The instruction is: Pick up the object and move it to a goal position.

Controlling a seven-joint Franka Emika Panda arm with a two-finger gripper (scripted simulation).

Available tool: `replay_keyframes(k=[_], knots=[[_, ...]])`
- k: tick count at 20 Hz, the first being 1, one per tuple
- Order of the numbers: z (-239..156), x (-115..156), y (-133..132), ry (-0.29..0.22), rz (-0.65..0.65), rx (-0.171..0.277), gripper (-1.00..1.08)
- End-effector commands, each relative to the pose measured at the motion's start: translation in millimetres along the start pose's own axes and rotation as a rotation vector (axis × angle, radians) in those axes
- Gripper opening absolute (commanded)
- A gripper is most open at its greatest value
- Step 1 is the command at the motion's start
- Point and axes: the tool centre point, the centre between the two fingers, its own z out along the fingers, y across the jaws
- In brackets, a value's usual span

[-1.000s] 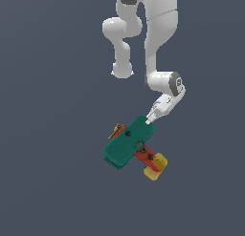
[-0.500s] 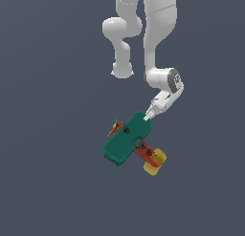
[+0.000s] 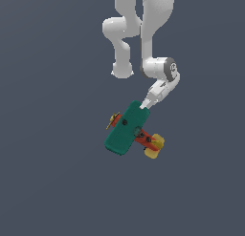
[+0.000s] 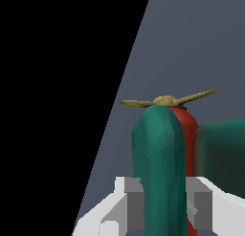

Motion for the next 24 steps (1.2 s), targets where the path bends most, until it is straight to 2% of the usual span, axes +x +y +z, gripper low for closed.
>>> replay_keyframes(k=[1,13,24], knots=[[-7,16,-7,0.0,0.004,0.002,-1.0],[-37,79,-22,-0.002,0.0,-0.002,-1.0],[-47,100,-28,-0.002,-0.003,-0.002,-1.0]])
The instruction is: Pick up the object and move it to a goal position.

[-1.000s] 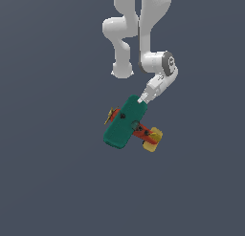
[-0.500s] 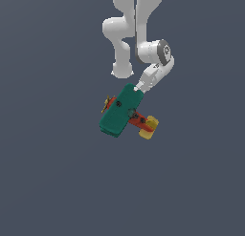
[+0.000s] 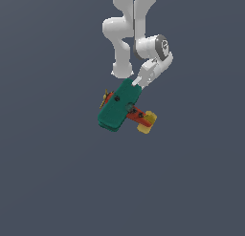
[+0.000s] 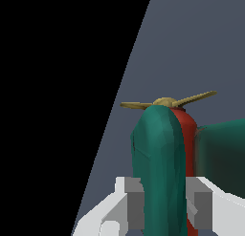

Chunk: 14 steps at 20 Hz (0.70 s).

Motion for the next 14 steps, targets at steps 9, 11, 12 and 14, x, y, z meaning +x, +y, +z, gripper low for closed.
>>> replay_keyframes(k=[9,11,12,14], knots=[[-4,9,-6,0.001,0.007,0.005,-1.0],[-5,11,-8,0.002,0.008,0.006,-1.0],[-5,12,-9,0.002,0.009,0.007,-1.0],[-7,15,-10,0.002,0.011,0.008,-1.0]])
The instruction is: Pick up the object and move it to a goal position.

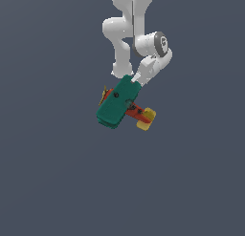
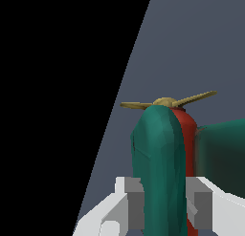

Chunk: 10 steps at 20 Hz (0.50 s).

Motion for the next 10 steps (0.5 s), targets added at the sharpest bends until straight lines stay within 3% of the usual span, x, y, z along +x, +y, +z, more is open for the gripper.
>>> replay_keyframes(k=[1,10], knots=[[-1,3,-5,0.001,0.006,0.005,-1.0],[-11,25,-16,0.004,0.012,0.013,-1.0]])
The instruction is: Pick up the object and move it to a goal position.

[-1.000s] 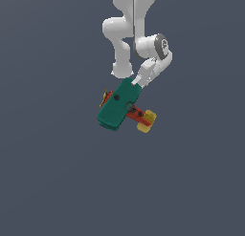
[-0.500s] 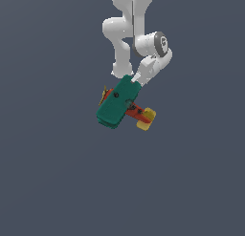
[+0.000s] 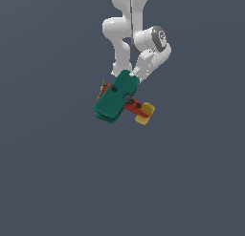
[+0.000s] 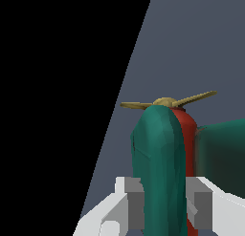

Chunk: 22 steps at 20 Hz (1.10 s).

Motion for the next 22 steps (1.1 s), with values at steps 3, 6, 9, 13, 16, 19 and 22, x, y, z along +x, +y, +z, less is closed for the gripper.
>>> replay_keyframes(k=[3,6,9,13,16,19,22], knots=[[-4,10,-7,0.001,0.005,0.006,-1.0],[-7,15,-9,0.002,0.004,0.006,-1.0],[-8,18,-9,0.001,0.003,0.006,-1.0],[-9,19,-8,0.001,0.0,0.003,-1.0],[-8,19,-9,0.002,0.001,0.003,-1.0],[-7,22,-12,0.002,0.001,0.004,-1.0],[-4,27,-17,0.003,0.002,0.005,-1.0]])
